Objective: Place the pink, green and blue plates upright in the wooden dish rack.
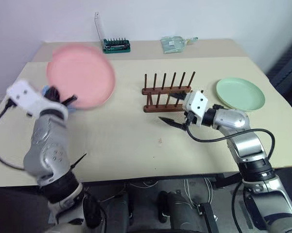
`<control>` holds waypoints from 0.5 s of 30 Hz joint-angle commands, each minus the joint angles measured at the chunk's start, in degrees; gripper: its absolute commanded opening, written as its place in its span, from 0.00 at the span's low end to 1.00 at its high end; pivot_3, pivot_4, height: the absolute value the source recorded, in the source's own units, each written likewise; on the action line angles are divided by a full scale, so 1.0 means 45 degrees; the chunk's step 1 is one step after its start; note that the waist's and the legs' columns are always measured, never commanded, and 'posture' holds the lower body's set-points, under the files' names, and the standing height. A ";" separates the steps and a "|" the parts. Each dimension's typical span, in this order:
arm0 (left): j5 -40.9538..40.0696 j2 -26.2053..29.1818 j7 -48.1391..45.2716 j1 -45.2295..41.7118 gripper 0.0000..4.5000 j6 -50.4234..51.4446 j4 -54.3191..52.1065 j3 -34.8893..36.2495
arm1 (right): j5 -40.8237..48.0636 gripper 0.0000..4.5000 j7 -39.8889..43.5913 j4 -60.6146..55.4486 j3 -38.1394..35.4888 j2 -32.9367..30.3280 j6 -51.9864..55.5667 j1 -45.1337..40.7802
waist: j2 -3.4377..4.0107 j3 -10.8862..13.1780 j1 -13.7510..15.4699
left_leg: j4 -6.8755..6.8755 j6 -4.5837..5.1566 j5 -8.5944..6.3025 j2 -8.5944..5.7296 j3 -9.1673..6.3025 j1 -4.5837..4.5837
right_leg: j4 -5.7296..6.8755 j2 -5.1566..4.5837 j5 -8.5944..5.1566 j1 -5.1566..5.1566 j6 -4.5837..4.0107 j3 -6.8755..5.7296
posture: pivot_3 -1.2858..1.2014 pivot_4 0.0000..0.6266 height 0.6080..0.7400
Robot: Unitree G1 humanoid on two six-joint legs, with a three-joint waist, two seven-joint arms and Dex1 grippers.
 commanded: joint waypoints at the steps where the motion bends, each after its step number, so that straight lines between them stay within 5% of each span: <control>1: 0.0355 0.0094 -0.0404 -0.1481 0.00 -0.0584 0.0249 -0.1784 | -0.2105 1.00 -0.0935 -0.0224 0.1123 0.0322 -0.2028 -0.1175 | -0.0002 0.0002 0.0006 | -0.0004 0.0007 0.0004 -0.0005 0.0001 0.0000 | 0.0000 0.0008 0.0000 -0.0002 0.0001 0.0000 | 0.52 0.24 0.92; 15: 0.0403 -0.0352 -0.1027 -0.3102 0.00 0.0167 0.0771 -0.4124 | -0.8569 1.00 -0.5838 0.3736 0.2946 0.0419 -0.5888 -0.3979 | -0.0003 0.0011 0.0015 | -0.0006 0.0015 0.0011 -0.0012 0.0017 -0.0008 | -0.0002 0.0010 0.0010 -0.0010 0.0023 0.0006 | 0.52 0.24 0.92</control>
